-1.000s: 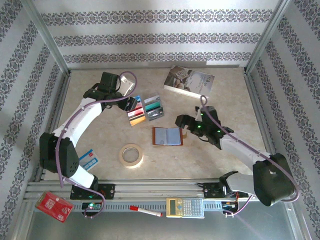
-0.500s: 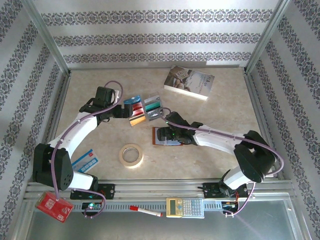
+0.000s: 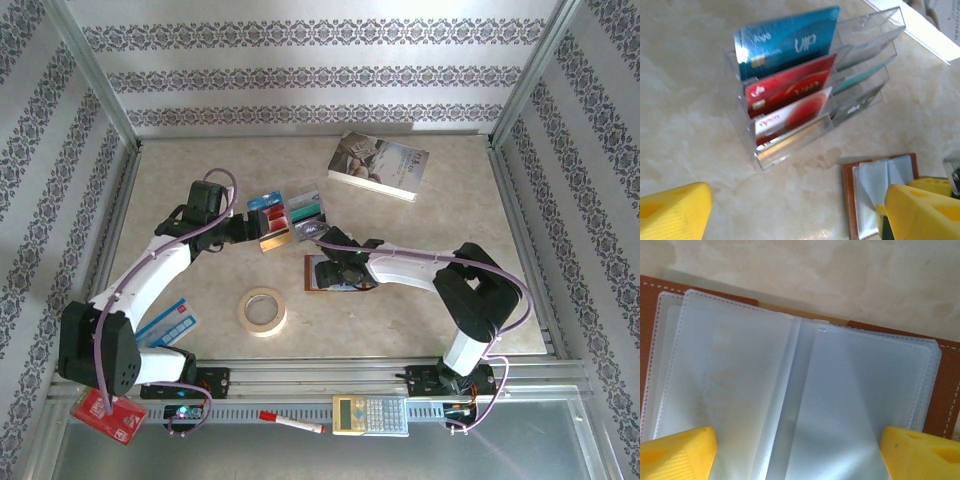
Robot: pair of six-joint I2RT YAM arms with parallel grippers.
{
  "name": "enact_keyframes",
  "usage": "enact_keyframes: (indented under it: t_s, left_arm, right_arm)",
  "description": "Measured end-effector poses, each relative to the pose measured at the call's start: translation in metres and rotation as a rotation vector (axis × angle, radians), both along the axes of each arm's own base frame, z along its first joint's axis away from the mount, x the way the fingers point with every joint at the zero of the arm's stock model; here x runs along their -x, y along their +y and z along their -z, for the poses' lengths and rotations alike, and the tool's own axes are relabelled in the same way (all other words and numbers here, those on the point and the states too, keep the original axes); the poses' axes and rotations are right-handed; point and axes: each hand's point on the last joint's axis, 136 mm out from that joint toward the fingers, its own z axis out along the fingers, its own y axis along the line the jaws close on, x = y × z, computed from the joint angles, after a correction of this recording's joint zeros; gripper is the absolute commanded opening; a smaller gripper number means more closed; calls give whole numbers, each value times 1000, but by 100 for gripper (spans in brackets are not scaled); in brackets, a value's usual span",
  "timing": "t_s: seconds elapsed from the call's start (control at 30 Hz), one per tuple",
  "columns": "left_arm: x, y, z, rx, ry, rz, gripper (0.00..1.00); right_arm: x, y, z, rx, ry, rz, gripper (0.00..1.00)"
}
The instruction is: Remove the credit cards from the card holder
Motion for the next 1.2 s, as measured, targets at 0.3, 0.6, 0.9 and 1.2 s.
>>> enact_keyframes:
  t_s: [0.3, 0.6, 0.9, 1.2]
  left_arm:
    - [22, -38, 23, 138, 77, -17, 58]
    - [40, -107, 60, 208, 191, 41, 35]
    - [35, -142, 94, 285, 292, 50, 19]
    - [35, -172, 107, 321, 348, 115, 17]
  right_arm:
    - [-4, -6, 1, -10, 10, 23, 75]
    - [-7, -11, 3, -7, 5, 48, 67]
    - [-9, -13, 4, -9, -8, 74, 58]
    - [-9, -15, 1, -51, -15, 104, 53]
